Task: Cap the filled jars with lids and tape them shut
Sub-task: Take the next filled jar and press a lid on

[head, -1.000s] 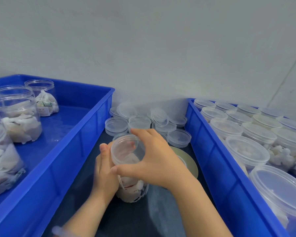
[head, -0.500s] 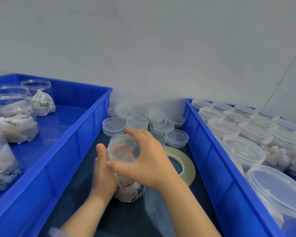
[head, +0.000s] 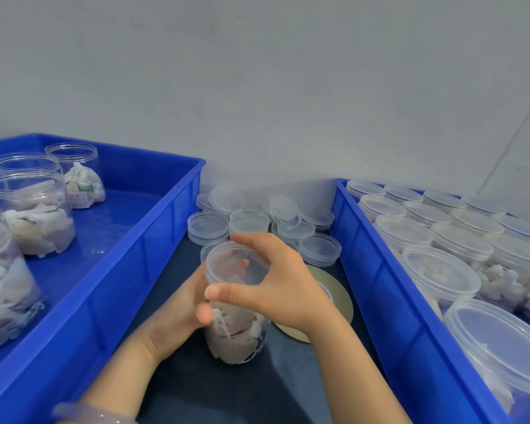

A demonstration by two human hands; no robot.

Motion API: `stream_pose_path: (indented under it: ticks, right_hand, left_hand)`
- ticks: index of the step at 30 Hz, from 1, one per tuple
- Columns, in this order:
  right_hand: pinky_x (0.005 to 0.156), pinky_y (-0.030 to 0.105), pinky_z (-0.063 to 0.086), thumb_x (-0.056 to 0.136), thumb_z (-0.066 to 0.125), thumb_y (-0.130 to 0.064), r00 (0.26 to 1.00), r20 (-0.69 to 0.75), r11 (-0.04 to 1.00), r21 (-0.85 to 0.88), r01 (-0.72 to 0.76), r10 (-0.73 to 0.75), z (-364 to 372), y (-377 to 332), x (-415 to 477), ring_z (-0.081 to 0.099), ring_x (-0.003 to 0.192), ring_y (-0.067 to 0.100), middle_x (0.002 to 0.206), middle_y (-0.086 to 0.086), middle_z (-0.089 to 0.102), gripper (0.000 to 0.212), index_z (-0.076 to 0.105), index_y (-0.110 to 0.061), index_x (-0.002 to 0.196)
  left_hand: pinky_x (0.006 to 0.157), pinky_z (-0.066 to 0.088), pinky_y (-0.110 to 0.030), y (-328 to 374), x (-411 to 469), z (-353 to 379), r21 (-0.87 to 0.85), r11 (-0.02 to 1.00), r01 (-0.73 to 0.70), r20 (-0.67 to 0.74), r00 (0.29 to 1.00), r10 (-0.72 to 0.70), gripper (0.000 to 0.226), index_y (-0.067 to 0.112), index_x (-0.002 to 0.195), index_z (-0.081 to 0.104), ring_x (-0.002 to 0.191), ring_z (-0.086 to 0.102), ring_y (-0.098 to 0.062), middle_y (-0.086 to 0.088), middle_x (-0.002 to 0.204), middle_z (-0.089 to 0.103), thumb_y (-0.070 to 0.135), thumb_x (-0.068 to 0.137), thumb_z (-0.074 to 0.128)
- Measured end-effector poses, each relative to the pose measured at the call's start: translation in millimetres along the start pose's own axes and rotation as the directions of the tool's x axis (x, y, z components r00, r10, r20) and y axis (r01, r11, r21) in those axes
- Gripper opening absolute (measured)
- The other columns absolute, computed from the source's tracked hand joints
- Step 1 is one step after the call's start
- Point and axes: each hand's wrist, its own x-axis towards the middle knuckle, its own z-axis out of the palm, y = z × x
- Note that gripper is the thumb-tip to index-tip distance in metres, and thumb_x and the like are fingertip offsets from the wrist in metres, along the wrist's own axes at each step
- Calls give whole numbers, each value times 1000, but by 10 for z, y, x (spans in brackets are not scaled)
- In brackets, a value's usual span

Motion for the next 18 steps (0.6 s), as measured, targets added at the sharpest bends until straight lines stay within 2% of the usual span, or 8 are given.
stream_pose_path:
  ticks: [1,3,6,8,10,12,16,18]
  right_hand:
    - [80,2,36,55,82,-60,1000,-4,1000,10,-4,4,1,3,1,44,111,-18,128,-27,48,85,50,-37,131]
    - [79,0,36,58,82,-56,999,-31,1000,24,-11,11,30,-2,3,43,111,-19,129,-26,49,82,50,-37,131]
    - [93,12,36,61,81,-53,995,-98,1000,4,-25,25,116,-12,16,42,121,-7,134,-21,47,83,47,-36,134]
    - [96,18,35,61,80,-55,989,-146,999,-39,-30,24,169,-31,13,40,125,-2,137,-19,45,88,42,-35,138]
    - [101,23,35,62,78,-56,984,-176,996,-79,-36,21,206,-48,1,36,129,0,140,-18,42,92,37,-33,141]
    - [105,27,36,63,77,-57,982,-188,995,-93,-30,12,213,-49,-14,34,131,1,142,-17,40,95,34,-33,144]
    - [103,22,34,64,78,-54,983,-182,994,-108,-7,-13,196,-34,-13,34,130,-1,140,-19,40,93,34,-34,143]
    - [101,21,33,64,78,-54,975,-221,995,-97,-6,-16,234,-24,-12,34,130,0,140,-19,40,94,33,-34,144]
  left_hand:
    - [107,40,-29,13,0,-4,65,998,19,5,1000,-19,123,20,140,38,131,46,-6,4,139,53,74,38,80]
    - [104,45,-33,9,14,36,217,975,44,-92,995,-25,105,27,135,45,123,52,-3,9,129,59,44,42,89]
    - [93,52,-39,-24,53,144,281,960,2,-215,975,61,72,21,122,59,109,63,-12,2,113,68,22,54,81]
    - [85,54,-35,-51,53,187,257,966,-2,-262,962,72,63,20,114,63,102,66,-13,1,105,71,21,52,75]
    - [77,55,-28,-74,40,206,261,965,19,-303,951,63,63,19,111,64,95,68,-11,1,99,71,25,48,70]
    - [75,55,-26,-76,32,216,289,957,37,-318,946,59,66,18,111,64,93,68,-10,1,98,71,27,46,68]
    - [80,57,-36,-109,49,235,282,957,73,-335,942,27,67,15,113,61,94,67,-13,0,100,70,26,47,71]
    - [77,56,-25,-170,47,215,282,950,136,-386,922,-17,72,19,117,59,95,65,-6,4,106,68,30,47,73]
